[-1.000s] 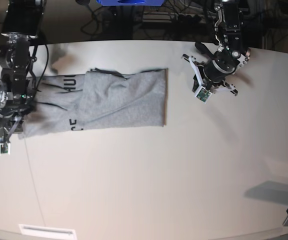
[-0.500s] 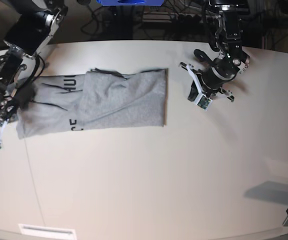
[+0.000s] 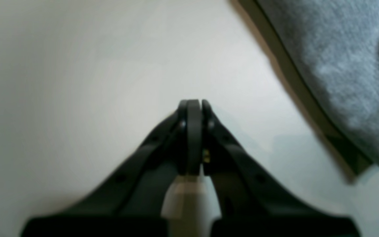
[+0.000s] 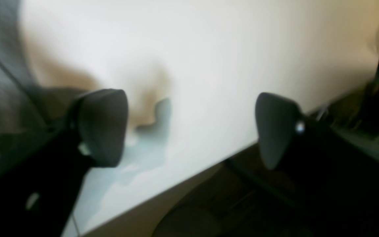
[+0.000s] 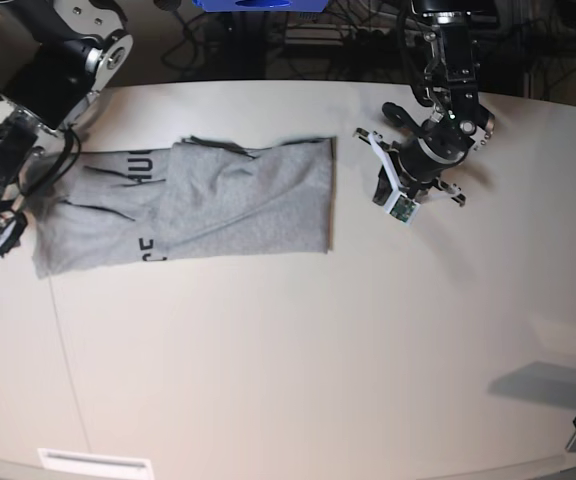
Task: Fold the T-shirt properly
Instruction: 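Move the right gripper down to the shirt strip end nearest it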
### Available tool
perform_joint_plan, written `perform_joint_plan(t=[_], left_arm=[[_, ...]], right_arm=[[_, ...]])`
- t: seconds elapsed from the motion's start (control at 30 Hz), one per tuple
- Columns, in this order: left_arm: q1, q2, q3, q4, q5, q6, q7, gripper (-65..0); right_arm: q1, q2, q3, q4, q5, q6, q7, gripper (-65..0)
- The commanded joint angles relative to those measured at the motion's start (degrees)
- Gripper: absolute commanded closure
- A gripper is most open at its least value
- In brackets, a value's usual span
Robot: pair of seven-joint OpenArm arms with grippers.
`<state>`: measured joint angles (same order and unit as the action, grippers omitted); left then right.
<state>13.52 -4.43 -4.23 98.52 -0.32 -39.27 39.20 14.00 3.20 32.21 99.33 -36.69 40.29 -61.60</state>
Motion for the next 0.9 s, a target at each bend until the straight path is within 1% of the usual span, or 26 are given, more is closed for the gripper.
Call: perform_joint_plan(t=[0.0, 0.07, 0.13, 0.2, 0.23, 0.27, 0.3, 0.37, 0.4, 0.47, 0.5, 0.53, 0.63, 0.67, 0.7, 0.77, 0.83, 0.87], left_arm=[[0.86, -0.1, 0.14, -0.45, 2.56, -0.73, 4.71, 0.0], [0.77, -0.1, 0.14, -0.54, 2.56, -0.73, 4.71, 0.0], [0.77, -0.1, 0.14, -0.45, 2.65, -0.73, 4.71, 0.0], [0.77, -0.1, 0.14, -0.45, 2.65, -0.73, 4.71, 0.0], [0.77, -0.1, 0.14, -0.54, 2.65, -0.73, 4.8, 0.0], [0.77, -0.1, 0.14, -0.63, 2.65, -0.73, 4.8, 0.0], [0.86, -0.1, 0.14, -0.63, 2.65, -0.73, 4.8, 0.0], [0.86, -0.19, 0.14, -0.72, 2.65, -0.73, 4.8, 0.0], [0.86, -0.19, 0.14, -0.72, 2.65, -0.73, 4.8, 0.0], [0.86, -0.19, 0.14, -0.72, 2.65, -0.73, 4.8, 0.0], [0.86, -0.19, 0.14, -0.72, 2.65, -0.73, 4.89, 0.0], [0.86, -0.19, 0.14, -0.72, 2.65, -0.73, 4.89, 0.0], [0.86, -0.19, 0.14, -0.72, 2.65, -0.73, 4.89, 0.0], [0.86, -0.19, 0.14, -0.72, 2.65, -0.73, 4.89, 0.0], [0.86, -0.28, 0.14, -0.72, 2.65, -0.73, 4.89, 0.0], [0.86, -0.37, 0.14, -0.72, 2.65, -0.73, 4.89, 0.0], [0.68, -0.37, 0.14, -0.72, 2.65, -0.73, 4.89, 0.0], [0.68, -0.37, 0.14, -0.72, 2.65, -0.73, 4.89, 0.0]], right_arm=[[1.52, -0.52, -1.92, 1.02, -2.13, -0.29, 4.24, -48.2], [1.25, -3.25, -4.73, 1.02, -7.31, -0.29, 13.82, -46.1], [1.08, -6.06, -5.44, 1.02, -10.83, -0.29, 24.11, -46.3], [0.2, -8.17, -5.7, 0.93, -12.85, -0.29, 35.1, -46.3], [-0.59, -8.52, -5.88, 0.93, -13.03, -1.48, 40.55, -46.3], [-1.21, -8.78, -5.88, 0.93, -12.06, -5.88, 46.0, -46.4], [-1.74, -8.78, -5.88, 0.93, -10.39, -9.04, 49.96, -46.7], [-2.09, -8.78, -5.44, 0.85, -4.85, -14.32, 55.41, -49.0], [-2.09, -8.78, -5.35, 1.11, -0.37, -16.43, 56.02, -51.1], [-1.82, -8.61, -5.0, 2.78, 9.83, -20.64, 54.7, -55.1], [-1.82, -8.61, -4.12, 3.75, 15.63, -22.14, 53.56, -56.1], [-1.74, -8.7, -3.33, 4.8, 22.66, -23.19, 51.89, -56.9], [-2.18, -8.61, -1.66, 6.39, 43.24, -23.9, 46.26, -57.0], [-2.18, -8.61, -0.95, 6.47, 48.25, -23.9, 44.07, -56.9], [-2.18, -8.61, -0.25, 6.56, 52.82, -23.99, 41.34, -56.9], [-2.18, -8.61, 0.54, 6.56, 59.85, -23.99, 34.75, -56.9], [-2.09, -8.61, 0.8, 6.56, 65.13, -23.99, 28.77, -57.3], [-2.09, -8.43, 1.16, 6.65, 68.73, -23.63, 25.34, -57.6]])
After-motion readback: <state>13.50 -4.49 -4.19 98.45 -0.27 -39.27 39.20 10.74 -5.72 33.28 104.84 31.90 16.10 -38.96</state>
